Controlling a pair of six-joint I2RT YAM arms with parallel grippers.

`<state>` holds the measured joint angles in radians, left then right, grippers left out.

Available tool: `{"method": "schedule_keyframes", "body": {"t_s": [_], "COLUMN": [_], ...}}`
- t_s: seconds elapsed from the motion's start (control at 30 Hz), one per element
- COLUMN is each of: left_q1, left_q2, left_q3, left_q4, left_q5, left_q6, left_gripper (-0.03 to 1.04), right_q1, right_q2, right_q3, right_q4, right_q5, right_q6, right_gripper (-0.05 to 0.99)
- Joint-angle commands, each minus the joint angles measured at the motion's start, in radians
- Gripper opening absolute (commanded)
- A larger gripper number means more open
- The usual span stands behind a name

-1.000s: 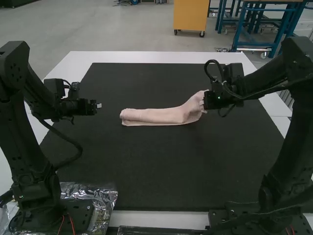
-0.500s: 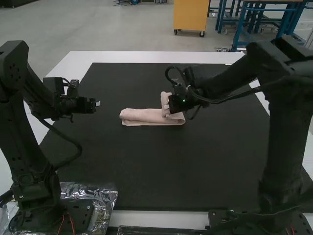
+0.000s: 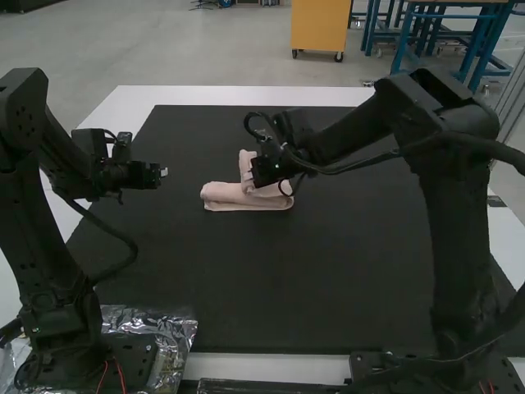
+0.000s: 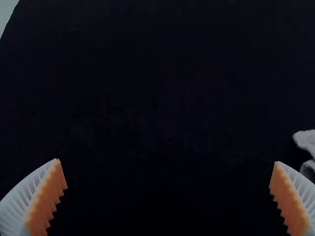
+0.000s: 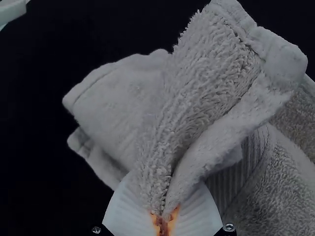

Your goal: Fold the towel.

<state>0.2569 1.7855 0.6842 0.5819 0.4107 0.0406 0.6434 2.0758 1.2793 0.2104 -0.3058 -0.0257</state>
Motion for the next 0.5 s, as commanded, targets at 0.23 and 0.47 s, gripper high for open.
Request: {"method": "schedule_keyframes", "body": {"t_s": [0.23, 0.47], "left_q1": [0.005, 0.005], "left_q2": [-0.023, -0.023], "left_q3": [0.008, -0.003], "left_q4": [0.006, 0.010], "left_q5": [-0.007, -0.007], "left_q6": [0.008, 0.010], "left_gripper": [0.97, 0.97], "right_q1": [0.068, 0.094], "right_q2": [0.083, 0.101], "right_q3": [0.138, 0.207], "right_q4": [-0.023, -0.045], "right_q5": [-0.009, -0.075], "right_q6": [0.012, 0.069], "right_gripper": [-0.01, 0.60]}}
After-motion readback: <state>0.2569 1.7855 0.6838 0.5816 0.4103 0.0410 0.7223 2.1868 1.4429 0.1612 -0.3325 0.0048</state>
